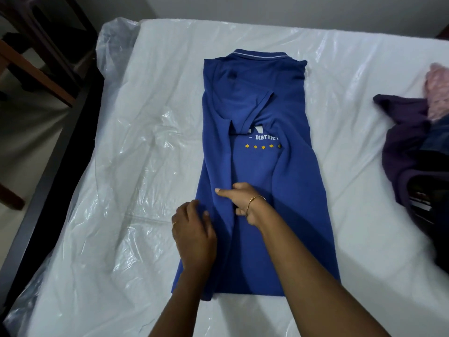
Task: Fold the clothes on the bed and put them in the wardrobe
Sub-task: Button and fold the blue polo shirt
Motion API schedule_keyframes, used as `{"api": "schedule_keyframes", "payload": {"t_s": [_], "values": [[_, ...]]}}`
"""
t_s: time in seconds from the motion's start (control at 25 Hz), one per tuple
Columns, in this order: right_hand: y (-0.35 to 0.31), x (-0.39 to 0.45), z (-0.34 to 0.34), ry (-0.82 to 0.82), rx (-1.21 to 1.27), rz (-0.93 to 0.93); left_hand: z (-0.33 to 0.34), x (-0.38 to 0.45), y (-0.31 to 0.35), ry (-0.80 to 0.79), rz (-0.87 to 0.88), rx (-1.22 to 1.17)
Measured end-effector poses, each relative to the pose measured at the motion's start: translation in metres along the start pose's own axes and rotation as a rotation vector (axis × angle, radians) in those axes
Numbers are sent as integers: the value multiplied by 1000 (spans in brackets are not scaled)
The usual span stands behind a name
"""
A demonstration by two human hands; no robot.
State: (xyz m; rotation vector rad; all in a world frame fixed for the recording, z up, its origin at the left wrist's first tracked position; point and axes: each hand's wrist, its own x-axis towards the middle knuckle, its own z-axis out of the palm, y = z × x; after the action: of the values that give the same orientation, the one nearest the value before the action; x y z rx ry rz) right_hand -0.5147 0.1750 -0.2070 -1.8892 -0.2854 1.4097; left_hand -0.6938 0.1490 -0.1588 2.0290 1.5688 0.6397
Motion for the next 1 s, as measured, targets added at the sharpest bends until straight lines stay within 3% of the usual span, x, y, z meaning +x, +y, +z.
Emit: {"api": "schedule_keyframes", "payload": {"t_s": [0.12,0.24,0.36,0.44,0.64,0.72,0.84,0.92,1.0], "values": [[2,-26,11,-85,122,63,-12,6,-8,-105,-188,-77],[17,-48,24,-191,542,138,-26,12,-4,-243,-441,-244],[39,-75,31,-143,265,56,-37,1,-9,-397,-584,-329],[45,-79,33,-11,68,-42,-44,-6,-7,-489,-641,-409],[45,-76,31,657,-419,-371,-47,-22,12,-530,-597,-477],[66,-77,24,618,-385,-271,-44,-39,16,-559,-567,-514],[113,-75,13,369,-271,-53,-42,-55,12,-519,-493,-436],[130,-77,11,435,-214,-113,-46,-59,7,-438,-487,-473],[136,-81,13,648,-207,-181,-50,-65,7,-419,-544,-636]]}}
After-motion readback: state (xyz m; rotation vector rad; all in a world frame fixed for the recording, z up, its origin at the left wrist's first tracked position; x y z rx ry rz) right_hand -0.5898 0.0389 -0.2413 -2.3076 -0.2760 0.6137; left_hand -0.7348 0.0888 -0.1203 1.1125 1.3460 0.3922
